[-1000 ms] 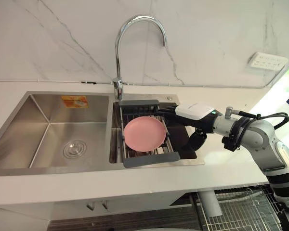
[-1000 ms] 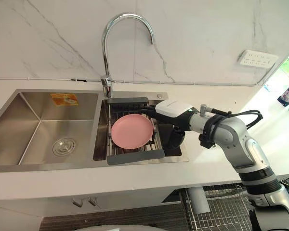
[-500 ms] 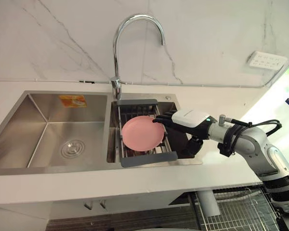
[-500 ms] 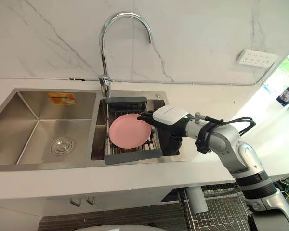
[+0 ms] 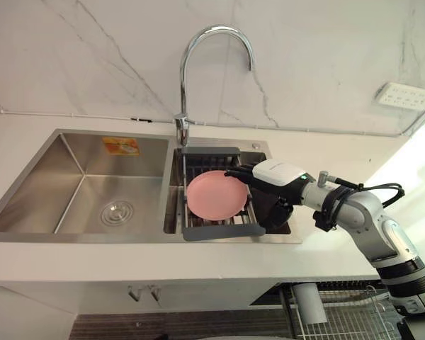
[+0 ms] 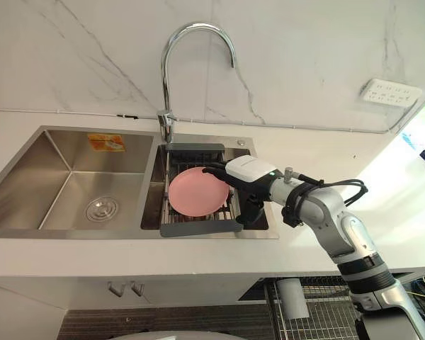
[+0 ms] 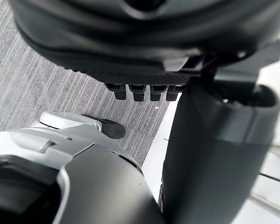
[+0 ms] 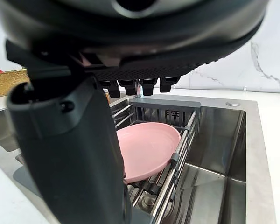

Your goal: Walk over to the sink, pick up the cup, carry it to the dishwasher, place the cup inside the dishwasher, then close the dishwasher door

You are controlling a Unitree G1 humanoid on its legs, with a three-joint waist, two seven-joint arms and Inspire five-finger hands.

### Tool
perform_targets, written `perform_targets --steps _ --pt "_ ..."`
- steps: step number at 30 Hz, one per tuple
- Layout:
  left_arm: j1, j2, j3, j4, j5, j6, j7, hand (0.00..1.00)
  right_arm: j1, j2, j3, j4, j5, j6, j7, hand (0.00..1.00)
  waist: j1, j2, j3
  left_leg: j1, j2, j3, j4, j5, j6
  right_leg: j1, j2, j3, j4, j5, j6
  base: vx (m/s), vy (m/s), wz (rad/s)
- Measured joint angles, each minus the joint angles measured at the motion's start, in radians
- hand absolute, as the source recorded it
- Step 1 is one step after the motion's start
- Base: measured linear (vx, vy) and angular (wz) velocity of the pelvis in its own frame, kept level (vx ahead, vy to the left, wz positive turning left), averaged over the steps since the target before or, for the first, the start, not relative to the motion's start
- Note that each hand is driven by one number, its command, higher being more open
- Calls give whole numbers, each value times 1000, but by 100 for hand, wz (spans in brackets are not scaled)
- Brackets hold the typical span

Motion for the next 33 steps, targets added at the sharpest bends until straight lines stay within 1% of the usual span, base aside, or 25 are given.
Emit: perform_targets --steps 2,7,15,21,28,33 --pt "3 -1 0 -4 0 0 -1 100 0 10 6 9 -1 12 -9 100 0 3 2 0 1 0 0 1 -1 1 0 -2 0 -1 1 0 0 0" --pt "22 -5 0 -34 -7 0 -9 100 0 28 6 39 -39 20 -68 100 1 17 12 0 1 -9 0 3 -3 5 0 -13 0 0 0 -1 8 3" --pt "33 -7 1 -41 -9 -13 -8 100 0 38 6 72 -80 21 -154 100 3 20 15 -1 -1 -23 0 3 -4 12 -3 -26 0 -1 0 4 19 5" --pt "39 -10 3 -43 -8 -31 -8 100 0 59 6 107 -80 21 -208 100 3 21 20 -3 -4 -32 0 4 -4 14 -7 -35 0 -4 5 -2 23 4" --pt "43 -18 3 -65 -8 -34 0 100 0 69 7 129 -83 21 -224 100 7 25 38 -4 -5 -51 0 4 -4 22 -8 -55 0 -8 6 10 15 9" --pt "42 -23 3 -73 -8 -43 4 100 0 69 7 154 -121 20 -245 100 14 25 51 -6 -5 -54 0 4 -4 23 -9 -59 0 -8 6 4 4 1"
